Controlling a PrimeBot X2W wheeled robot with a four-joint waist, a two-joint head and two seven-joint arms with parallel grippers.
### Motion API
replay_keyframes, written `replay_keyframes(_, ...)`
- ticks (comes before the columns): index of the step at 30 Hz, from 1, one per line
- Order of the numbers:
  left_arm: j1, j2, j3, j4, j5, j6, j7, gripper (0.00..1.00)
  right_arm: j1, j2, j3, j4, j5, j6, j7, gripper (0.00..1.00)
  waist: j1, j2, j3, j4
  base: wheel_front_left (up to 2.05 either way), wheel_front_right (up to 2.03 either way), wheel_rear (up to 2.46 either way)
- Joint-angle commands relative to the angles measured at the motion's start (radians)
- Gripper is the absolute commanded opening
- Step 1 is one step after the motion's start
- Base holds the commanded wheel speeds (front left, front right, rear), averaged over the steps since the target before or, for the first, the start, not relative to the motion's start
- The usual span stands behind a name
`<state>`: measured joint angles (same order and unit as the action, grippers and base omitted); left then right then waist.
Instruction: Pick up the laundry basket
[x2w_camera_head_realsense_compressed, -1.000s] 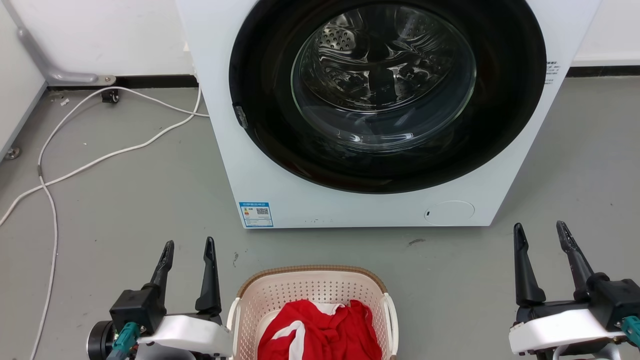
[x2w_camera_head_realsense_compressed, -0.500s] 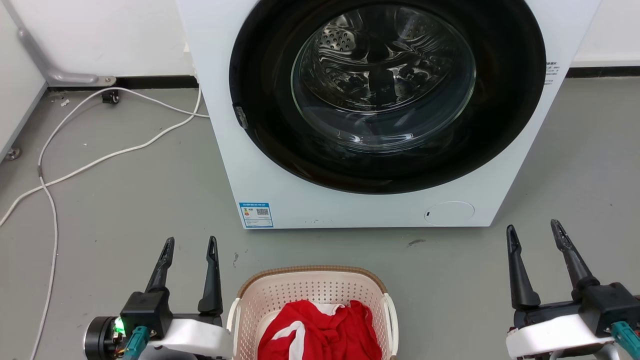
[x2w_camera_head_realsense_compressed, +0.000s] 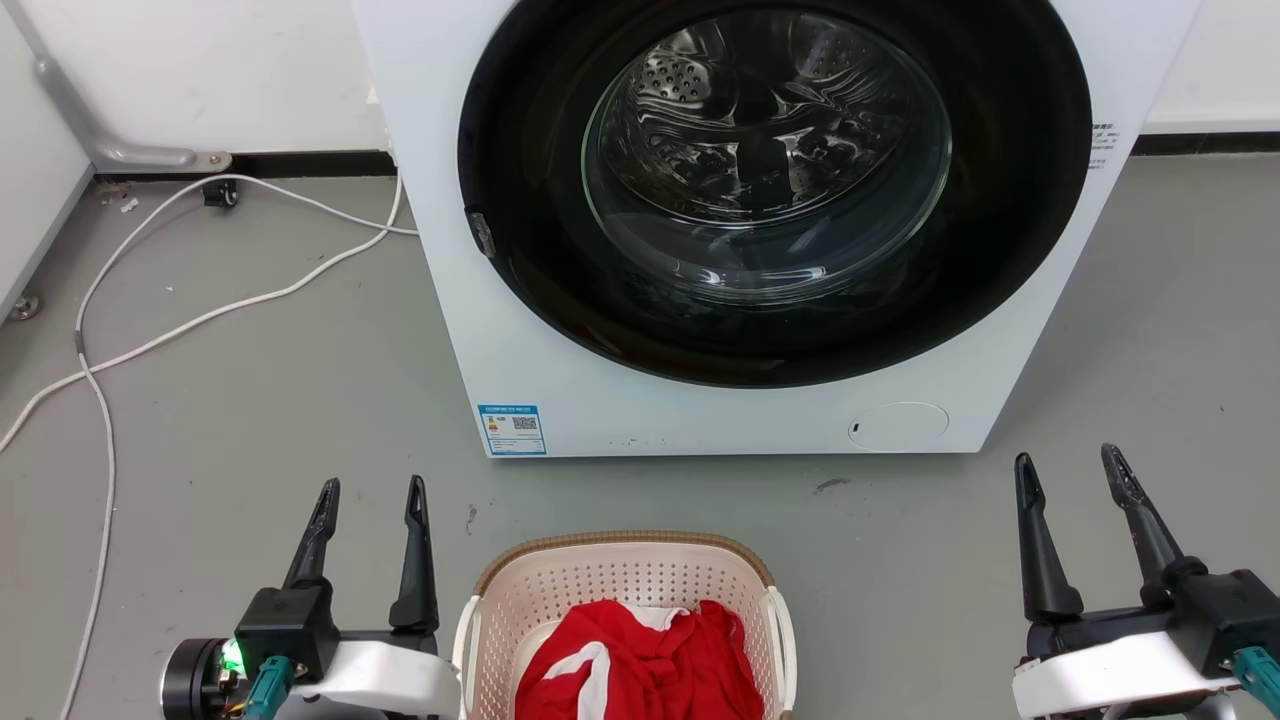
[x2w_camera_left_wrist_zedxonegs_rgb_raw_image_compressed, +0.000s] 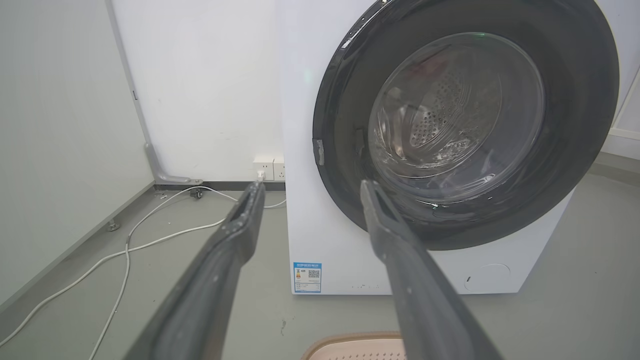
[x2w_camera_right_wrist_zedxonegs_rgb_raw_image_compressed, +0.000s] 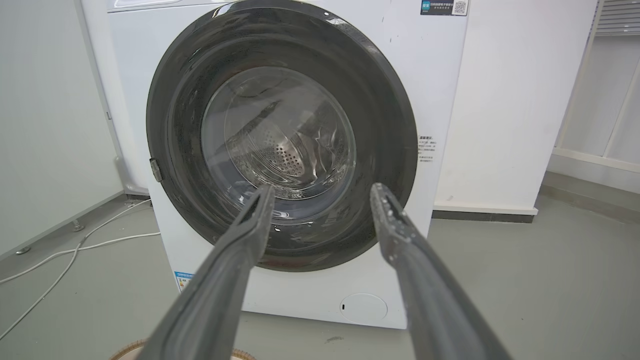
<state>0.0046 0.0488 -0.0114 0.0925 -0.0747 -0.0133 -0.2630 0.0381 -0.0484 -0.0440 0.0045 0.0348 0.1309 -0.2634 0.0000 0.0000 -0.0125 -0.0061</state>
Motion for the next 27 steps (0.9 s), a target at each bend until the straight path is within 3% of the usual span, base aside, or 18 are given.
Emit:
replay_keyframes(1,0.009,0.003,0.003,0.002,-0.003,0.003,-0.003,1.0,0.008,-0.003,0.001,0.004,0.006,0.0,-0.002,1.0,0.0,0.0,0.0,0.0,0.0,0.0,0.0)
replay_keyframes(16,0.002,0.003,0.028,0.02,-0.02,0.012,-0.003,1.0,-0.008,-0.003,0.018,0.01,0.018,0.0,-0.002,1.0,0.0,0.0,0.015,-0.004,0.0,0.0,0.0)
replay_keyframes(27,-0.097,0.022,0.122,0.155,0.011,-0.058,-0.003,1.0,-0.137,-0.003,0.154,0.155,-0.028,0.0,-0.002,1.0,0.0,0.0,0.134,0.001,0.0,0.0,0.0)
